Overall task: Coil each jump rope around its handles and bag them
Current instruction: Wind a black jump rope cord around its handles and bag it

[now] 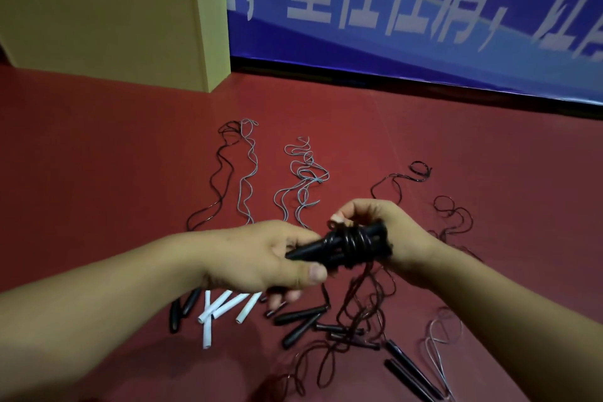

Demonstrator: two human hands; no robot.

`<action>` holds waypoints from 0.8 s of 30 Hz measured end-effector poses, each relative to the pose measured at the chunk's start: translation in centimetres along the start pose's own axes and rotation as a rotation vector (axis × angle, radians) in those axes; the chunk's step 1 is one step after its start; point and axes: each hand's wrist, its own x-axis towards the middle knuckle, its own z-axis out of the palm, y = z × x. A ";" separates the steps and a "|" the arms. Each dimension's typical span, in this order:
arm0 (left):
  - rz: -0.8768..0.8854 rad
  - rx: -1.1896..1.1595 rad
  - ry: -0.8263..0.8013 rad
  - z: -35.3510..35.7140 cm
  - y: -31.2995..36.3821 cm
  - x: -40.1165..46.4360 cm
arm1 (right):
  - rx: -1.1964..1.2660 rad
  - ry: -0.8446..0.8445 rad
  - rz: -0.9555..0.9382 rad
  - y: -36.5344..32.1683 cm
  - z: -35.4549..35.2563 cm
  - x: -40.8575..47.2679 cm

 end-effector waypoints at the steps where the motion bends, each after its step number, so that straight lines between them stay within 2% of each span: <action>1: 0.037 -0.043 0.056 0.0 -0.1 0.2 | -0.031 0.023 0.007 0.0 0.1 -0.1; 3: 0.077 -0.099 0.161 -0.1 -0.1 0.6 | -0.029 0.058 0.059 -0.1 0.7 0.1; 5: 0.083 -0.141 0.245 0.0 -0.1 0.9 | 0.084 0.065 0.167 -0.1 1.4 0.3; 8: 0.041 -0.068 0.374 -0.1 -0.2 1.2 | 0.202 0.052 0.264 -0.4 1.9 0.5; 11: 0.009 0.007 0.494 -0.8 -0.3 1.3 | 0.229 0.025 0.270 -0.8 2.0 0.6; 18: -0.051 0.039 0.761 -1.9 -1.2 1.7 | 0.044 0.052 0.248 -1.4 2.0 0.4; 24: -0.080 0.041 0.903 -2.7 -1.9 1.9 | -0.106 -0.035 0.231 -1.3 1.9 0.3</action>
